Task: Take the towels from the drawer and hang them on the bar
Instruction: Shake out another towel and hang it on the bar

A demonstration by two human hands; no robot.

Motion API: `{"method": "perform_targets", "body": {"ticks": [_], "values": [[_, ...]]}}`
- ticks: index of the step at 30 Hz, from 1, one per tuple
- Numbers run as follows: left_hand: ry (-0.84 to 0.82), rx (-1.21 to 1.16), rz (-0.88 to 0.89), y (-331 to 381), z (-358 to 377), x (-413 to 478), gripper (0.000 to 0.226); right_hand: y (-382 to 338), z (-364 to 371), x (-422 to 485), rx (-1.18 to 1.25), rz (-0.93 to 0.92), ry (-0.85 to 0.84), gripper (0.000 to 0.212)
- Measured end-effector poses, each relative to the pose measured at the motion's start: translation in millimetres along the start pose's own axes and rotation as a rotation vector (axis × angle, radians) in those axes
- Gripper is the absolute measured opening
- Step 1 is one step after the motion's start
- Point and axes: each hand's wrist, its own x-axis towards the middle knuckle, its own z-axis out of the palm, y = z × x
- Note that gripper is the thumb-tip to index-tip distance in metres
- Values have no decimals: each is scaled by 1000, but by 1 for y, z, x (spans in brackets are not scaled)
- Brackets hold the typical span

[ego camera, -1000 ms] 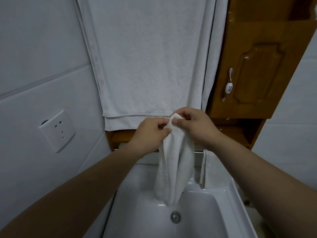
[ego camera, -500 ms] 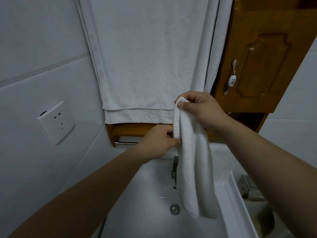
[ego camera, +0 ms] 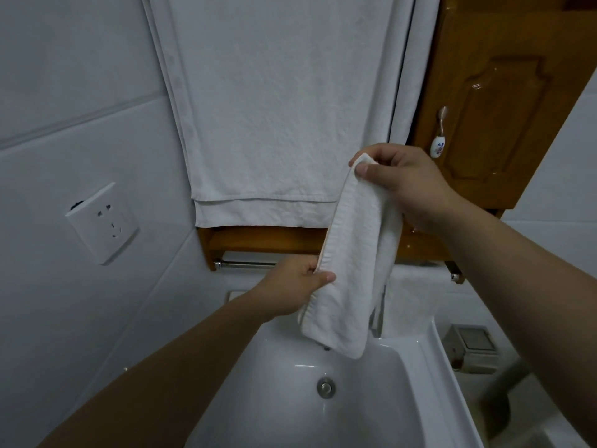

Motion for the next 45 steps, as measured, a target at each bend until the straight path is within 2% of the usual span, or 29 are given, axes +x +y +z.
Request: {"method": "perform_targets", "body": {"ticks": [5,11,17,20,23,28,31,35,39,42,45], "values": [[62,31,-38,-8,-11,-3,17,5,-12,-2,15,33,33,11],[56,178,-37,-28,-17,-12,21,16,-31,-6,73,121,186,14],[138,283,-18,-35,-28,-15,24,39,-46,-7,47,212,291,16],[199,424,65,-30,-34,-17,20,51,-46,-8,34,259,330,13],[232,633,160,-24,-46,-16,30,60,-46,-9,10,284,359,10],[281,819,228,-5,-76,-11,34,68,-45,-13,11,331,370,14],[271,982,235,8,-94,-8,42,71,-44,-16,29,359,376,13],[254,1079,225,23,-108,-6,41,71,-42,-20,38,357,369,11],[244,1133,206,27,-110,-7,55,63,-42,-21,26,329,379,12],[215,1124,211,28,-105,-9,53,55,-44,-19,5,307,410,22],[177,1166,225,21,-98,-9,48,45,-47,-20,0,255,413,18]]}}
